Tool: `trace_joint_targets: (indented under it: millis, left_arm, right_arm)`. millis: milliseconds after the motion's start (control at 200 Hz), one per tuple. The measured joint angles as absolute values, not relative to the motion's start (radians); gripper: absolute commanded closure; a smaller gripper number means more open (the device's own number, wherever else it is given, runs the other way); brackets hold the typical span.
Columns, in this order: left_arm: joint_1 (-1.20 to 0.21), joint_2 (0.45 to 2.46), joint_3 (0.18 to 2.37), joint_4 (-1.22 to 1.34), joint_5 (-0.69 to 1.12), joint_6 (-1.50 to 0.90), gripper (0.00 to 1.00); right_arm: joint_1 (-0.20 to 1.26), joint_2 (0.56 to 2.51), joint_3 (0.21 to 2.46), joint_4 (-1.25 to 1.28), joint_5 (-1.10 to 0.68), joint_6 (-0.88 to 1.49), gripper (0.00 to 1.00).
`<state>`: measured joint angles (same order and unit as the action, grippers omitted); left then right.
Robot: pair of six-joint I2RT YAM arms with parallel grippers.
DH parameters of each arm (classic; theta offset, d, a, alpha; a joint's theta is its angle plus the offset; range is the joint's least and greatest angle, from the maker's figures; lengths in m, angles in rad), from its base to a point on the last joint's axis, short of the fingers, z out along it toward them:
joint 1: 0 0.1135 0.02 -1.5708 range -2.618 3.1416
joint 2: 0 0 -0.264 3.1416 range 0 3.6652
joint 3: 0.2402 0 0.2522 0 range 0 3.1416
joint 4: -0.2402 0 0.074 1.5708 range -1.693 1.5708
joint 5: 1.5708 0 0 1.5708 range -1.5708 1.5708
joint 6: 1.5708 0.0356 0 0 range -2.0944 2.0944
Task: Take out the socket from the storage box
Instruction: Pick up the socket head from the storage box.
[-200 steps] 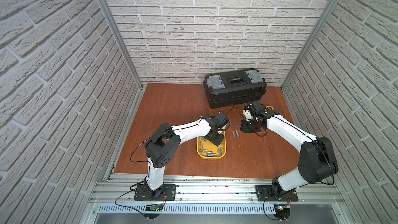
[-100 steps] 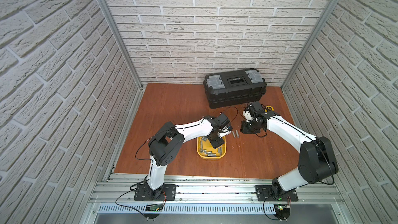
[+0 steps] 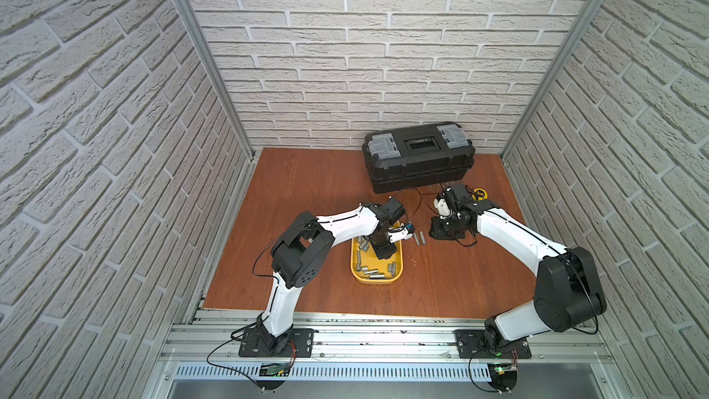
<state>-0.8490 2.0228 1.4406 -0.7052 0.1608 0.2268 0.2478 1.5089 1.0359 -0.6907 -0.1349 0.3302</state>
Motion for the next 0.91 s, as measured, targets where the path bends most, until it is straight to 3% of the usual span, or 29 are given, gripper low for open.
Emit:
trace_joint_targets:
  millis: [370,905]
  left_arm:
    - [-0.849,2.021,1.427,-0.699,0.217,0.220,0.86]
    - [-0.808,1.737,1.342,-0.553,0.204,0.097,0.92]
  right_arm:
    - [0.248,1.509,1.036,-0.691,-0.134,0.333,0.70]
    - [0.248,1.509,1.036,-0.691,-0.133,0.333,0.70]
